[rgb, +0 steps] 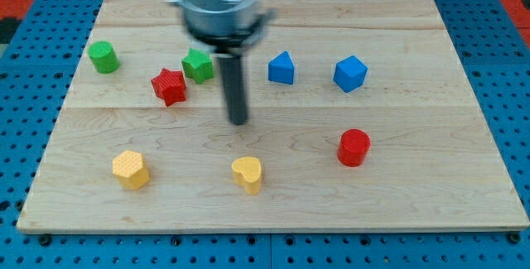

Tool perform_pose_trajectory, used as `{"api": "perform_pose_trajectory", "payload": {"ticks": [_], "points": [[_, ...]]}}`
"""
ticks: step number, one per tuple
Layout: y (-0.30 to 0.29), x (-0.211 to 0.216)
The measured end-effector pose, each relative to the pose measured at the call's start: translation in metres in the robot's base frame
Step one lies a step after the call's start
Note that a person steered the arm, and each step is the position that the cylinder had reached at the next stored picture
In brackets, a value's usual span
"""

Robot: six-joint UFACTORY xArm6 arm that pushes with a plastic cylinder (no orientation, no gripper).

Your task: Slide the red circle closer to the red star

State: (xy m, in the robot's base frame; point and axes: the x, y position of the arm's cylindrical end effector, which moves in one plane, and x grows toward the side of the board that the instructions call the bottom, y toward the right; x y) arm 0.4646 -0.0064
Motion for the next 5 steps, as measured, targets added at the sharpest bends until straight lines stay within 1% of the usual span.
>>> {"api": "perform_pose_trajectory", "payload": {"ticks": [1, 2, 3, 4, 5], "points": [[0.104, -0.003], [0.145, 0.016], [0.151, 0.061], [0.123, 0.063], [0.036, 0.008]]}}
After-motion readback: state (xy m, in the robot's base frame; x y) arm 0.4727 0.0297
